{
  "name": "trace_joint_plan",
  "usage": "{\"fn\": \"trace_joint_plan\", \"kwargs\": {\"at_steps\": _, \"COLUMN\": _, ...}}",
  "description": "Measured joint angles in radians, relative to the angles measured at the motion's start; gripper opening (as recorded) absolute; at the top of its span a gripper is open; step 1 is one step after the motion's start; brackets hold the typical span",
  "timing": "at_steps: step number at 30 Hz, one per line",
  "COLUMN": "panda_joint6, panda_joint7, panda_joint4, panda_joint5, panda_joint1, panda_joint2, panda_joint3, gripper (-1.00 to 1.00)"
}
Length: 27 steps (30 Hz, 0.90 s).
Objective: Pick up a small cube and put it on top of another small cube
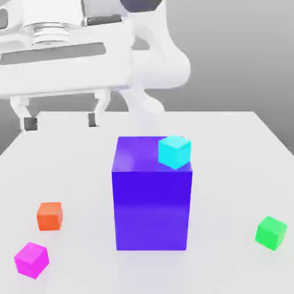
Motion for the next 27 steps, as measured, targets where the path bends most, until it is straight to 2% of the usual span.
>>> {"fn": "trace_joint_plan", "kwargs": {"at_steps": 6, "panda_joint6": 0.073, "panda_joint7": -0.076, "panda_joint4": -0.02, "panda_joint5": 0.061, "panda_joint1": -0.069, "panda_joint2": 0.217, "panda_joint3": -0.038, "gripper": 0.0}}
{"fn": "trace_joint_plan", "kwargs": {"at_steps": 13, "panda_joint6": 0.172, "panda_joint7": -0.124, "panda_joint4": -0.043, "panda_joint5": 0.077, "panda_joint1": -0.138, "panda_joint2": 0.458, "panda_joint3": -0.069, "gripper": 0.0}}
{"fn": "trace_joint_plan", "kwargs": {"at_steps": 17, "panda_joint6": 0.273, "panda_joint7": -0.184, "panda_joint4": -0.015, "panda_joint5": 0.151, "panda_joint1": -0.209, "panda_joint2": 0.603, "panda_joint3": 0.008, "gripper": 0.0}}
{"fn": "trace_joint_plan", "kwargs": {"at_steps": 18, "panda_joint6": 0.294, "panda_joint7": -0.197, "panda_joint4": -0.009, "panda_joint5": 0.167, "panda_joint1": -0.225, "panda_joint2": 0.632, "panda_joint3": 0.027, "gripper": -1.0}}
{"fn": "trace_joint_plan", "kwargs": {"at_steps": 24, "panda_joint6": 0.304, "panda_joint7": -0.202, "panda_joint4": -0.005, "panda_joint5": 0.175, "panda_joint1": -0.233, "panda_joint2": 0.646, "panda_joint3": 0.037, "gripper": -1.0}}
{"fn": "trace_joint_plan", "kwargs": {"at_steps": 27, "panda_joint6": 0.256, "panda_joint7": -0.168, "panda_joint4": -0.022, "panda_joint5": 0.128, "panda_joint1": -0.204, "panda_joint2": 0.579, "panda_joint3": -0.002, "gripper": -1.0}}
